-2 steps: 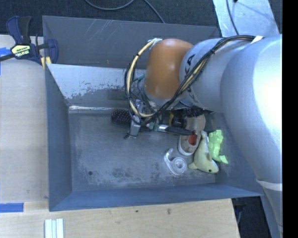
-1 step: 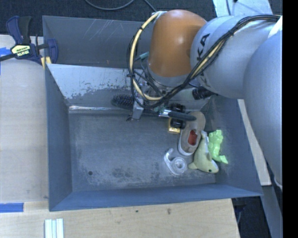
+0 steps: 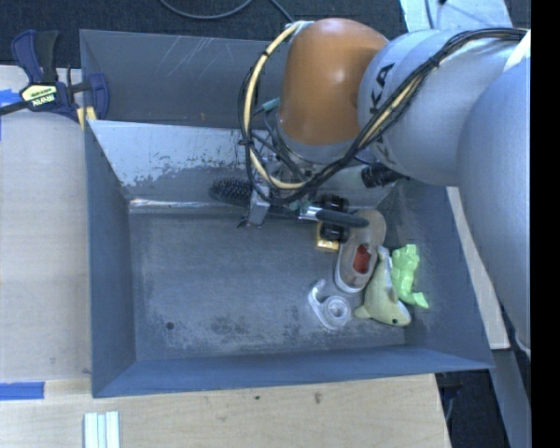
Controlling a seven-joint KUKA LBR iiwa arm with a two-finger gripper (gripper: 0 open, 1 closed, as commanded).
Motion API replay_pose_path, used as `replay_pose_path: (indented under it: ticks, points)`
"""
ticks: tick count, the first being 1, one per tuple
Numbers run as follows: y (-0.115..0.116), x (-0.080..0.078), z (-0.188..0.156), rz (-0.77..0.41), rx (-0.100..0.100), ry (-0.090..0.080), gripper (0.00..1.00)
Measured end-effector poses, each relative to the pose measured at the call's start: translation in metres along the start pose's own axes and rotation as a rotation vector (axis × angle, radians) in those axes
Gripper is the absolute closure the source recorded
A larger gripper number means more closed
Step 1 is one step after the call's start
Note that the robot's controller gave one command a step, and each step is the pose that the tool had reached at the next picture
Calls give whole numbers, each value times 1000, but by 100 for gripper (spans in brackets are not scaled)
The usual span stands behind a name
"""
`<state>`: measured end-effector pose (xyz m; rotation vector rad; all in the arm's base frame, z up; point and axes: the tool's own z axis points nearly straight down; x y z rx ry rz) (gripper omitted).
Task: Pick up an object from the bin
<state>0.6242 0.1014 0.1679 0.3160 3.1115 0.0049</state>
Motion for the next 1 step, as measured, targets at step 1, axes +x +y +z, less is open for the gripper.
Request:
replay_pose_path:
  ticks: [1]
  points:
    - [-3, 8, -47, 0, 2, 7, 100]
